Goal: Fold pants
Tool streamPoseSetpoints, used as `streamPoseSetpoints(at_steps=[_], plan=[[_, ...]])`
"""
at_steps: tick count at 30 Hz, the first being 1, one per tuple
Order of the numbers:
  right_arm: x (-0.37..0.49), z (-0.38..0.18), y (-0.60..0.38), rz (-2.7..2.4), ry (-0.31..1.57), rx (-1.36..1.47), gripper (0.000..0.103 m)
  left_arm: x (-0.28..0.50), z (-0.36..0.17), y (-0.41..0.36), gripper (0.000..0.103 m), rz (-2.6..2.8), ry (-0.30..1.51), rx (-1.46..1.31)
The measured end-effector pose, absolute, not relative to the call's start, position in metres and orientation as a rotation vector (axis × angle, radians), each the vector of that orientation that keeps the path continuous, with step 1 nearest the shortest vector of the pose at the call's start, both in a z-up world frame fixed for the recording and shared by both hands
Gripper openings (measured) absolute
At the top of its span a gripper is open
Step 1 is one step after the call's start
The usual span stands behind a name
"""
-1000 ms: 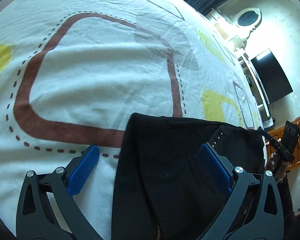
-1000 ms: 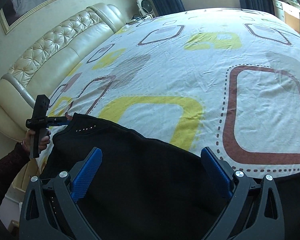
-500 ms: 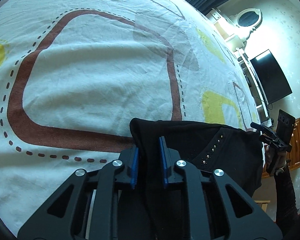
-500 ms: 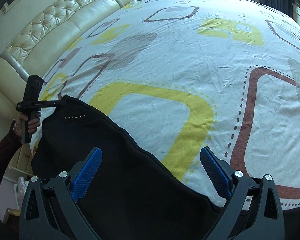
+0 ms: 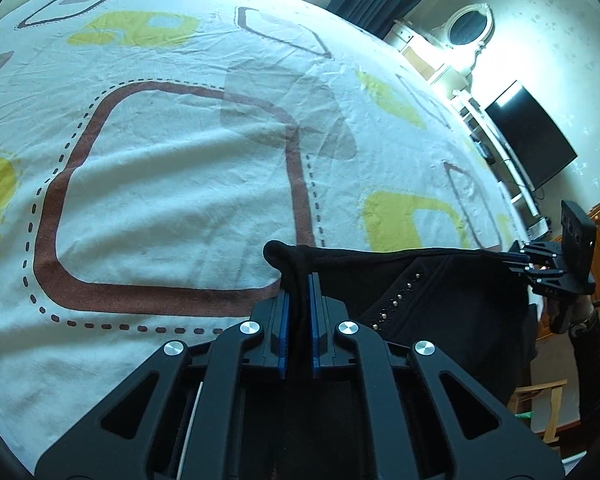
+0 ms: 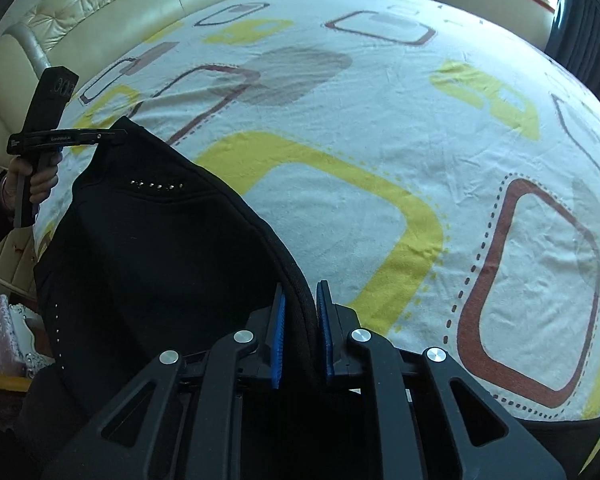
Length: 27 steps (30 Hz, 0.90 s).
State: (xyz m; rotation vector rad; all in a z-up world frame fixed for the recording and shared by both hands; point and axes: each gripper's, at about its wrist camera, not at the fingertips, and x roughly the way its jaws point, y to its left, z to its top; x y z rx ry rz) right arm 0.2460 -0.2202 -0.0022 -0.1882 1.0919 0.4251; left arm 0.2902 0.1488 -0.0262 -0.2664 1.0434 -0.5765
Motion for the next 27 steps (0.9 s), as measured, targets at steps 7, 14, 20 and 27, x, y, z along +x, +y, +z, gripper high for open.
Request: streamPoseSetpoints(at_steps=[7,14,20,27], plan=[[0.133,0.031,-0.204,0.386,0.872,-0.277,0.015,0.224,0.01,0.176,0.005,-0.661,0.925,-0.385],[0.051,-0.011,-0.186,0.399,0.851,-0.32,0.015,0.138,-0.001,0.199,0.009,-0.647,0.938,-0.394],[0.021,-0.051,-0.177,0.418,0.928,-0.359,0.02,0.088,-0.04,0.212,0.027,-0.539,1.042,-0.387],[0.006,-0.06,-0.167,0.455,0.985,-0.324,0.064,0.049,-0.059,0.233,0.035,-0.425,1.098,-0.505]])
